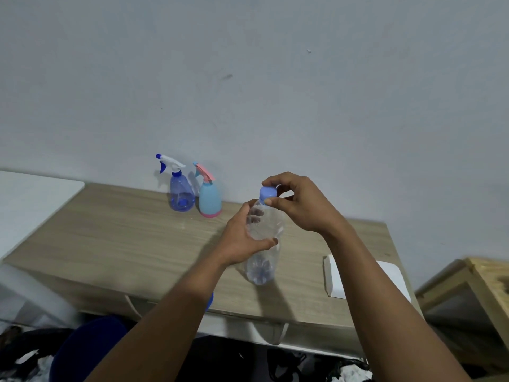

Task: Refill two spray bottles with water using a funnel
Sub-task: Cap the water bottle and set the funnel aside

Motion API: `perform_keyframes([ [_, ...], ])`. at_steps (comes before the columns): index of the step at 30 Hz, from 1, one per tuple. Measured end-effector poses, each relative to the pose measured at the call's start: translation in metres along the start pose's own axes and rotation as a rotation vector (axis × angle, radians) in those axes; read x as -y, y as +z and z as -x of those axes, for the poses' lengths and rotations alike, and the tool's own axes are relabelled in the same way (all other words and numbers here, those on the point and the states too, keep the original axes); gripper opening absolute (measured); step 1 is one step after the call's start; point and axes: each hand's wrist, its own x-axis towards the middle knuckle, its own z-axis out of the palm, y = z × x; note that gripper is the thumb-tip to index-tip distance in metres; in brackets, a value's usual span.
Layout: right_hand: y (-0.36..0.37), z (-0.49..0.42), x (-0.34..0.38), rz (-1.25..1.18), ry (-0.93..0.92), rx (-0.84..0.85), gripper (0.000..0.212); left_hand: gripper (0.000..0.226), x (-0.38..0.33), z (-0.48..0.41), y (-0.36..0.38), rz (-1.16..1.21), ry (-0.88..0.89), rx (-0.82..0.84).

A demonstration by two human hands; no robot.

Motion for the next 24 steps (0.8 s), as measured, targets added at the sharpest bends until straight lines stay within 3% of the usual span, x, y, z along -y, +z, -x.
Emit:
perform_keyframes([
  [7,0.022,0.003,0.004,-0.066,0.080,-0.252,0.043,0.082,0.001,0.000,0.003,-0.017,0.011,-0.020],
  [12,0.026,0.011,-0.003,-0.020,-0.054,-0.178,0.033,0.088,0.003,-0.003,0.001,0.001,0.000,-0.011],
  [18,0.040,0.007,-0.001,-0.096,0.052,-0.366,0.026,0.085,0.004,-0.002,0.004,-0.022,-0.015,-0.005],
  [24,0.032,0.011,-0.002,-0.044,-0.061,-0.227,0.030,0.091,0.004,-0.003,0.001,-0.002,-0.013,-0.003],
])
